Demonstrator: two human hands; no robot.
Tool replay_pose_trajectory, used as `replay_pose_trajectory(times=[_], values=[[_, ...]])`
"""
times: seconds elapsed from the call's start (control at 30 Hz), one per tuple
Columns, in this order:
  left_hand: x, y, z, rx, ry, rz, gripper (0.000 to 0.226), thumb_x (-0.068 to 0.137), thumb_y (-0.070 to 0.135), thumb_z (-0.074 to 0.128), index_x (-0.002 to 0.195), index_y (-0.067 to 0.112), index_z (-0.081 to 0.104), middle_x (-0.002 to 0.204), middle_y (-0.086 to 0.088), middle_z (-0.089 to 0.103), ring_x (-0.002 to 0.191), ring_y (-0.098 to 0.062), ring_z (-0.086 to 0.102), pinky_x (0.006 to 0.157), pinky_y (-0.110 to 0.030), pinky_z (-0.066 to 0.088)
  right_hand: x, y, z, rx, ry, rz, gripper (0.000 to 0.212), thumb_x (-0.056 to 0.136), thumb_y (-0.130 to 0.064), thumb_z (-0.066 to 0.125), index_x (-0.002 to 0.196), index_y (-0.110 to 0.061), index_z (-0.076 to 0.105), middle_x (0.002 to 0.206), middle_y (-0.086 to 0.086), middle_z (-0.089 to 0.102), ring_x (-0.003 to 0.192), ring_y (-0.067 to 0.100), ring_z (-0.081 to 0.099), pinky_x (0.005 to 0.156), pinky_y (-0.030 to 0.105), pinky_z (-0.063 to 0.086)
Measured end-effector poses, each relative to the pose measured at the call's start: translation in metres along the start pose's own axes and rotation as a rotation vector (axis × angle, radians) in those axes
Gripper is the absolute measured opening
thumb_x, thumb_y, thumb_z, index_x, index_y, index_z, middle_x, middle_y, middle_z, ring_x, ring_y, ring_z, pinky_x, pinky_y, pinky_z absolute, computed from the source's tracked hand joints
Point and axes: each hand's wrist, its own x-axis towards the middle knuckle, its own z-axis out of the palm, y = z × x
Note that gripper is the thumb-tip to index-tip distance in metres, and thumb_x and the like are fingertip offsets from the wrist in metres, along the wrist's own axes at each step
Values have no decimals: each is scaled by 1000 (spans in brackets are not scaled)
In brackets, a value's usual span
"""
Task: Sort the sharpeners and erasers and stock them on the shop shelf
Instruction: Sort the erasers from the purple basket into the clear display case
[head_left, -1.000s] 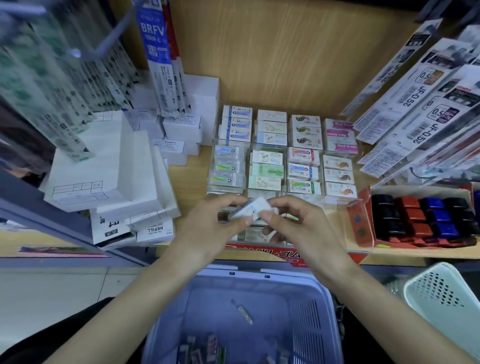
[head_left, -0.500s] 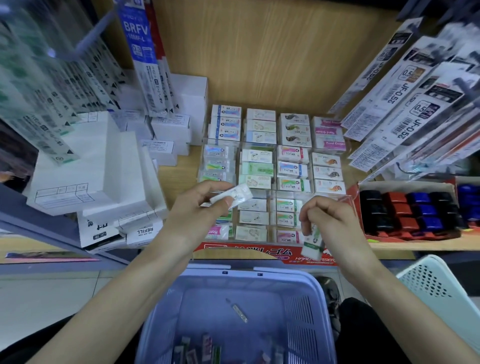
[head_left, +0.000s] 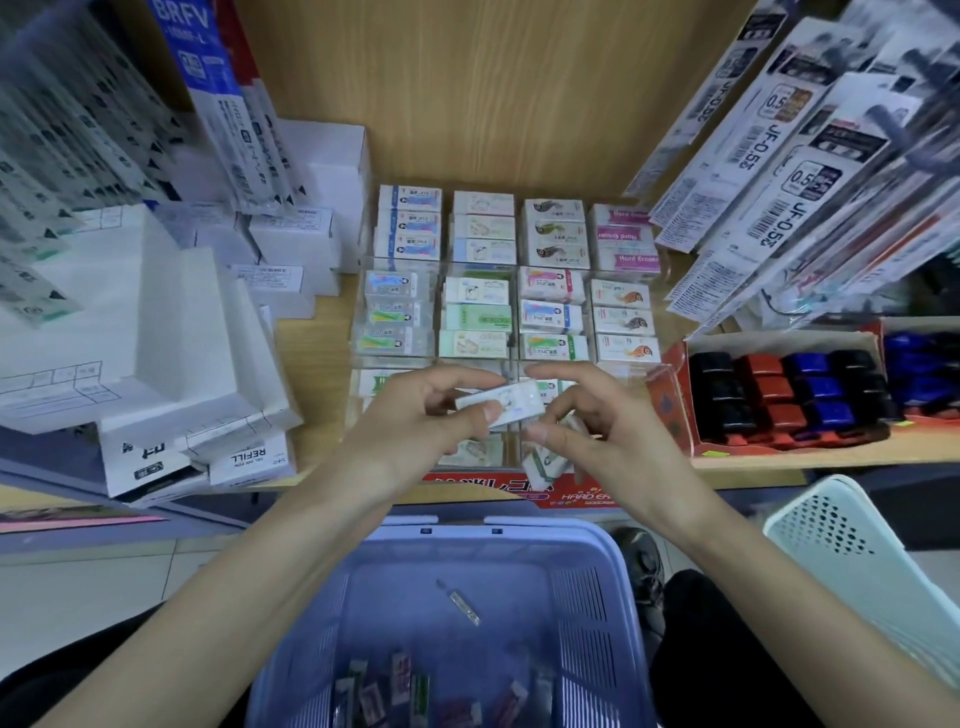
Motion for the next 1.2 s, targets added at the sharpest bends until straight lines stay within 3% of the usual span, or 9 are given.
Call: replay_pose_trajectory(times=[0.1,0.17,0.27,0.37,0.53,0.73,0.93,1.1,1.2], values=[[1,2,2,48,-3,-17,21,87,18,64,105,29,65,98,1,70,83,-9,62,73,-22,46,2,6,-3,-77,18,15,26,81,-20,71,102,-31,59,71,2,66,53,3,46,57,16,37],[4,4,-5,124,107,-21,22,90,27,60,112,32,60,102,14,63,96,-6,58,86,-27,44,6,11,-4,-140,59,68,23,81,-24,71,100,-29,60,69,3,67,55,12,49,59,30,42],[4,9,-20,78,251,14,10,92,26,58,96,34,62,102,15,62,102,-9,58,95,-32,44,15,12,2,-283,82,104,23,81,-31,72,100,-30,59,66,7,65,50,8,49,54,30,44],[0,7,-26,79,257,25,11,91,23,59,88,33,64,98,13,64,97,-9,62,90,-28,46,24,10,18,-437,71,99,29,82,-38,70,108,-28,61,67,4,64,56,13,54,52,27,42],[-6,2,-26,95,208,18,12,91,22,60,86,32,65,95,9,66,80,0,65,75,-22,45,31,6,34,-751,13,118,42,87,-46,61,127,-33,54,94,1,68,97,23,61,67,30,44],[-9,2,-27,86,196,18,10,90,18,61,89,27,66,94,5,65,81,-3,65,72,-14,43,27,11,24,-642,-47,204,22,87,-35,64,106,-28,56,73,-1,63,63,16,55,55,28,41],[-7,-2,-29,165,195,50,14,89,15,62,87,29,64,92,8,65,83,-8,61,77,-21,45,40,-5,32,-1049,-184,115,48,92,-47,53,136,-29,43,114,5,63,106,25,58,65,28,37],[-7,-3,-30,219,197,69,13,89,14,61,88,26,66,91,9,64,84,-8,61,79,-23,47,64,-7,40,-1211,-228,141,29,91,-38,56,111,-17,56,105,5,63,96,26,59,67,29,39],[-7,-2,-31,215,207,68,13,89,15,61,87,27,66,91,10,64,85,-8,61,81,-24,46,60,-11,33,-1128,-250,108,33,89,-41,59,112,-18,53,103,3,62,94,24,58,66,29,38]])
